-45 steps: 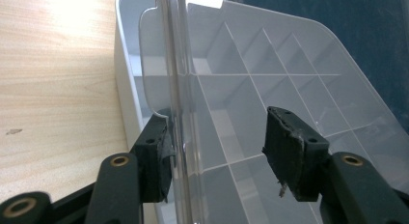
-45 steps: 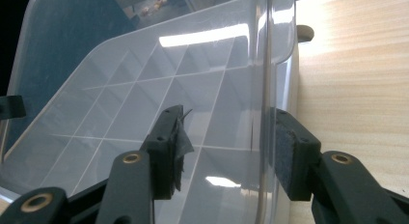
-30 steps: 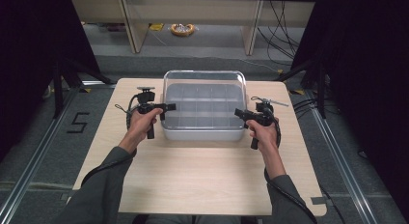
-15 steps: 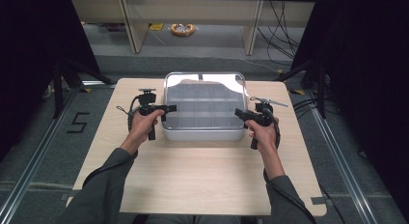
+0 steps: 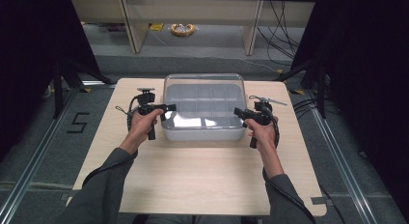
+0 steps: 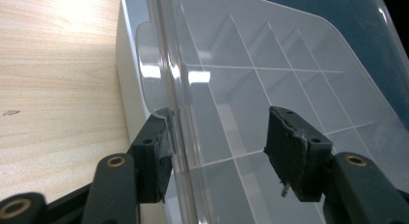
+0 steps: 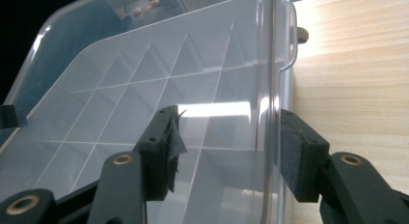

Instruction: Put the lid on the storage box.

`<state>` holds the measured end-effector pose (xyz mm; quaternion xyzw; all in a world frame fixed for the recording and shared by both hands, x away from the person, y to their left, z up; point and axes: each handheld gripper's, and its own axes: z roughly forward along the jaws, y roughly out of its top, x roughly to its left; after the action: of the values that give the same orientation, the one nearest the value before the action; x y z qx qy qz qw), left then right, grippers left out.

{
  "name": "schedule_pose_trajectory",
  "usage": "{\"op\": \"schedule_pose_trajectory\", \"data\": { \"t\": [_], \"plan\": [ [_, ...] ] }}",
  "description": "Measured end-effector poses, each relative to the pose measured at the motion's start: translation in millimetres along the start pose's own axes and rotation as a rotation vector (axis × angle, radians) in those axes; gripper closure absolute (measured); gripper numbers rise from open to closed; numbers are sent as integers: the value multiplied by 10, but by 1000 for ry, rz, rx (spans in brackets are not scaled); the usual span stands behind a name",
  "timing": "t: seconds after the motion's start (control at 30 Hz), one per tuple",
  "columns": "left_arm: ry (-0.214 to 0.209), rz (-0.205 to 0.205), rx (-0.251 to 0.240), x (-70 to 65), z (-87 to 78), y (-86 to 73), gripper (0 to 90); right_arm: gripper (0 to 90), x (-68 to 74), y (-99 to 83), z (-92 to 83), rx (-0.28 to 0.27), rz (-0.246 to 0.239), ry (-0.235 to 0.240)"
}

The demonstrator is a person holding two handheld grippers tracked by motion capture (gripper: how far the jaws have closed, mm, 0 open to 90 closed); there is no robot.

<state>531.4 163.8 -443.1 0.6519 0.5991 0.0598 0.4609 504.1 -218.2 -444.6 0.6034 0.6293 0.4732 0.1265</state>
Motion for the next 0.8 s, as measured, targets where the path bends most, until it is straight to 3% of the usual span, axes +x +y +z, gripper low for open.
{"op": "schedule_pose_trajectory", "data": {
  "t": [0.03, 0.07, 0.13, 0.17, 0.2, 0.27, 0.3, 0.47, 0.5, 0.6, 0.63, 0.8],
  "plan": [
    [0, -1, -6, 4, 0, -4, 436, 468, 10, -4, -3, 7, 14, 7],
    [-2, -2, -7, 7, -2, -6, 436, 468, -33, -2, 10, -12, -44, -4],
    [-1, 10, -1, 11, -12, -12, 436, 467, -26, -6, 14, -15, -40, -5],
    [-1, 6, -19, -1, -6, -27, 435, 464, 23, -14, -4, 1, 7, -11],
    [2, 19, -27, -5, -7, -43, 433, 466, -14, -15, 6, -16, -55, -17],
    [1, 47, -47, -14, -6, -77, 429, 474, 3, -24, 0, -21, -92, -47],
    [-3, 51, -52, -10, -8, -85, 429, 477, 25, -37, -6, -13, -48, -51],
    [-17, 59, -76, 7, -2, -110, 435, 486, 14, -45, -19, -11, -28, -34],
    [-20, 59, -83, 12, 0, -116, 435, 486, -24, -37, -9, -23, -76, -39],
    [-9, 66, -90, 1, -9, -124, 435, 486, -9, -40, -5, -22, -57, -45],
    [-3, 71, -92, -6, -12, -127, 433, 486, -32, -42, 7, -31, -88, -47],
    [23, 92, -100, -35, -20, -140, 420, 484, -17, -44, 14, -32, -74, -42]
  ]
}}
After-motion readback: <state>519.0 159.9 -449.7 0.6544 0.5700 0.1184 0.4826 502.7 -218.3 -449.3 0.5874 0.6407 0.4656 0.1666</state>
